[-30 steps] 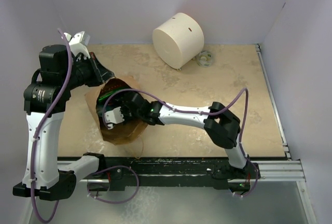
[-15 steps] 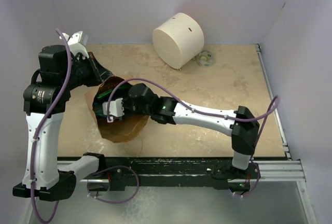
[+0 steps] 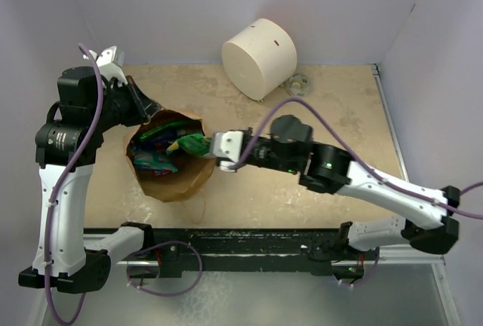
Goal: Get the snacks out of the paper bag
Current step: Take out the snack from the paper bag, then place the snack at the center of the board.
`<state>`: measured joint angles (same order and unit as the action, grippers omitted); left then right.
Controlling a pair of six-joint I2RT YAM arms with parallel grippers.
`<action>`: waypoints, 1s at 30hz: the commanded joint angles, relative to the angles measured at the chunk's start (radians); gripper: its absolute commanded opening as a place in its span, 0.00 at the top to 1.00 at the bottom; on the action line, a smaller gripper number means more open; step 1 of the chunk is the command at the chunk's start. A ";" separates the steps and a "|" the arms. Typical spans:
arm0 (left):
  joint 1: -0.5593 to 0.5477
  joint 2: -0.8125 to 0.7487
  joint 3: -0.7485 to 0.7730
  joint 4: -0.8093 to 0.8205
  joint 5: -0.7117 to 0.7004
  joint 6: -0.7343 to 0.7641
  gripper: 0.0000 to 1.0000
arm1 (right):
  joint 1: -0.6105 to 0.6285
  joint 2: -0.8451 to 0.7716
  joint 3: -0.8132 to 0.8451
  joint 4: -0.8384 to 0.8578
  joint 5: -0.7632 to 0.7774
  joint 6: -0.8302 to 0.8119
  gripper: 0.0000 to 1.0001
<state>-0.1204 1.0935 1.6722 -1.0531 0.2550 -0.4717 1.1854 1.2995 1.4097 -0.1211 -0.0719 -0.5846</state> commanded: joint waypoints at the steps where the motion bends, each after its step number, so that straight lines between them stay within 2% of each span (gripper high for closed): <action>1: -0.001 -0.017 -0.010 0.074 -0.036 -0.024 1.00 | 0.000 -0.169 -0.026 0.021 0.061 0.103 1.00; 3: 0.001 -0.017 -0.019 0.077 -0.028 -0.032 1.00 | -0.001 -0.233 -0.060 0.070 0.154 0.118 1.00; 8: 0.000 -0.018 -0.022 0.077 -0.031 -0.040 1.00 | -0.016 -0.307 -0.154 0.239 0.582 0.187 1.00; 11: 0.000 -0.016 -0.019 0.079 -0.024 -0.050 1.00 | -0.133 -0.250 -0.147 0.221 0.766 0.305 1.00; 14: 0.000 -0.016 -0.019 0.080 -0.008 -0.063 1.00 | -0.351 -0.136 -0.039 -0.001 0.751 0.580 1.00; 16: 0.001 -0.017 -0.024 0.085 0.002 -0.071 1.00 | -0.446 -0.060 -0.017 -0.066 0.697 0.670 1.00; 19: 0.000 -0.014 -0.025 0.094 0.021 -0.075 1.00 | -0.523 0.019 -0.057 -0.017 0.680 0.748 1.00; 22: 0.001 -0.002 -0.004 0.088 0.027 -0.065 1.00 | -0.627 0.072 -0.087 0.029 0.588 0.860 1.00; 27: 0.001 0.009 0.000 0.087 0.078 -0.062 1.00 | -0.772 0.205 -0.051 0.031 0.521 0.990 1.00; 30: 0.000 0.010 -0.015 0.089 0.116 -0.057 1.00 | -0.903 0.231 -0.089 0.088 0.400 1.088 1.00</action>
<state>-0.1204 1.1046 1.6432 -1.0130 0.3008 -0.5240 0.4156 1.5341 1.3022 -0.1627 0.4469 0.3183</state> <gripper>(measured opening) 0.009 0.004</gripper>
